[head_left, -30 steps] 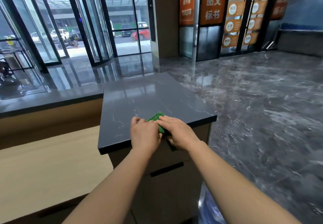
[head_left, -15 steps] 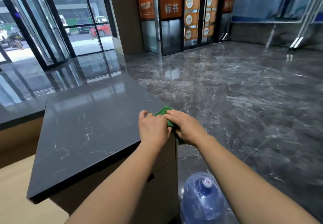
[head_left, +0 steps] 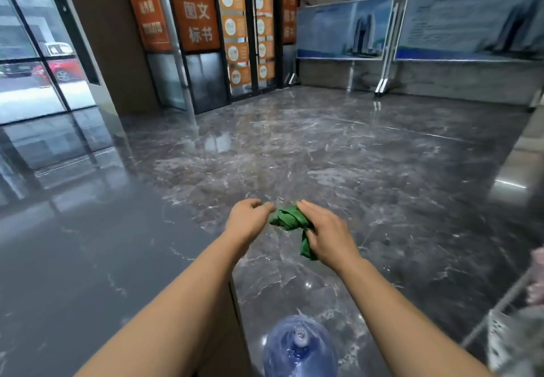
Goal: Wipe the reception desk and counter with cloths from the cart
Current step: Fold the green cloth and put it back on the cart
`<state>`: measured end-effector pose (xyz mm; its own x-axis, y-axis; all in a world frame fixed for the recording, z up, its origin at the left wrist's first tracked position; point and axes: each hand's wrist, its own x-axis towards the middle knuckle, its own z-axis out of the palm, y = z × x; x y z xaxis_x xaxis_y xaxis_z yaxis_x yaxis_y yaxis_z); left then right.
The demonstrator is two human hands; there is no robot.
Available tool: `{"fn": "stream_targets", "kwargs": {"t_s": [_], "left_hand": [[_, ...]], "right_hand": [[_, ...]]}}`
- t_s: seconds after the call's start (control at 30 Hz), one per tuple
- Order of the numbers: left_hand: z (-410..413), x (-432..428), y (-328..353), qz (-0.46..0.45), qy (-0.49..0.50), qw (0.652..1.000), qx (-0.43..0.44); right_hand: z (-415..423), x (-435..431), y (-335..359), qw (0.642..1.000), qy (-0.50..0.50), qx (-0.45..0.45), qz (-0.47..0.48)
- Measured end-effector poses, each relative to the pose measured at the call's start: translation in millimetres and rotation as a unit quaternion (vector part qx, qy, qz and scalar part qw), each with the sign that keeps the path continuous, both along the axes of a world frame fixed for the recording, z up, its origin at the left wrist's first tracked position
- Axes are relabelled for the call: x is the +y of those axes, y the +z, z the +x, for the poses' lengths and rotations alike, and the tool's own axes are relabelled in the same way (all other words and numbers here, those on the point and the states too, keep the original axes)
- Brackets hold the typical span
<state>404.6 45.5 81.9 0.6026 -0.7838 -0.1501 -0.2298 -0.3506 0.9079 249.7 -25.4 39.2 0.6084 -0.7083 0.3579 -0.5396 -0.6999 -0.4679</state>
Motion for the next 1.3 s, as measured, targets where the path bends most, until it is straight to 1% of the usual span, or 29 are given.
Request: {"fn": "stream_targets", "kwargs": {"t_s": [0.03, 0.07, 0.1, 0.13, 0.17, 0.23, 0.3, 0.33, 0.4, 0.43, 0.5, 0.57, 0.67, 0.73, 0.8, 0.87, 0.97, 1.03, 1.07, 1.1, 1.17, 1.3], "left_hand": [[-7.2, -8.6, 4.2, 0.022, -0.013, 0.998, 0.060], [-14.3, -17.4, 5.7, 0.052, -0.043, 0.988, 0.141], [-21.9, -26.2, 5.4, 0.077, -0.082, 0.970, 0.217], [-30.6, -34.6, 4.4, 0.092, -0.114, 0.951, 0.271], [-39.3, -42.1, 3.4, 0.091, -0.132, 0.937, 0.309], [-61.5, -53.0, 4.5, 0.059, -0.143, 0.923, 0.352], [-79.2, -60.3, 3.6, 0.014, -0.144, 0.923, 0.356], [-87.2, -65.2, 2.1, -0.003, -0.154, 0.926, 0.344], [-99.0, -74.0, -1.9, -0.035, -0.178, 0.936, 0.300], [-106.0, -77.3, -3.8, -0.044, -0.200, 0.940, 0.274], [-121.0, -77.3, -5.0, -0.069, -0.254, 0.941, 0.214], [-137.5, -74.1, -7.3, -0.094, -0.311, 0.936, 0.138], [-160.7, -68.2, -13.0, -0.126, -0.384, 0.913, 0.050], [-176.7, -66.4, -15.2, -0.134, -0.428, 0.893, 0.031], [-192.5, -65.5, -15.5, -0.126, -0.466, 0.875, 0.041], [-212.1, -65.7, -17.5, -0.125, -0.489, 0.862, 0.050], [-245.0, -68.8, -19.8, -0.123, -0.507, 0.850, 0.069], [-264.9, -74.7, -23.5, -0.113, -0.522, 0.840, 0.093], [-274.3, -79.1, -26.8, -0.109, -0.529, 0.837, 0.089], [-283.1, -84.4, -29.8, -0.107, -0.531, 0.838, 0.063], [-303.2, -94.6, -37.2, -0.111, -0.525, 0.844, 0.006], [-349.9, -115.1, -56.6, -0.099, -0.544, 0.830, -0.069]], "right_hand": [[-8.2, -3.0, 1.4, 1.000, -0.015, -0.011, -0.002], [-16.8, -5.1, 2.8, 0.999, -0.027, -0.020, -0.006], [-25.3, -6.6, 4.1, 0.999, -0.037, -0.027, -0.011], [-33.6, -7.0, 5.3, 0.998, -0.048, -0.029, -0.020], [-40.9, -6.8, 6.0, 0.997, -0.056, -0.031, -0.032], [-57.4, -5.0, 6.1, 0.995, -0.064, -0.034, -0.075], [-71.9, -2.2, 2.0, 0.990, -0.088, -0.019, -0.104], [-80.7, 0.0, -1.0, 0.987, -0.107, -0.007, -0.121], [-95.3, 8.3, -2.2, 0.985, -0.130, 0.018, -0.111], [-103.3, 14.3, -1.3, 0.984, -0.149, 0.025, -0.096], [-118.3, 27.4, -1.5, 0.983, -0.181, 0.020, -0.021], [-131.8, 40.5, 2.2, 0.970, -0.233, -0.054, 0.049], [-152.6, 48.0, 8.0, 0.920, -0.295, -0.227, 0.126], [-170.4, 44.3, 11.7, 0.888, -0.316, -0.289, 0.166], [-189.4, 37.8, 14.9, 0.872, -0.332, -0.309, 0.185], [-210.2, 34.8, 17.4, 0.861, -0.347, -0.316, 0.194], [-242.0, 36.1, 24.6, 0.860, -0.357, -0.311, 0.193], [-266.4, 37.5, 26.7, 0.853, -0.355, -0.329, 0.193], [-279.1, 36.6, 25.8, 0.851, -0.354, -0.337, 0.193], [-291.1, 36.4, 25.3, 0.849, -0.352, -0.343, 0.195], [-315.3, 34.1, 21.6, 0.851, -0.364, -0.323, 0.195], [-369.0, 20.3, 5.0, 0.864, -0.413, -0.211, 0.196]]}}
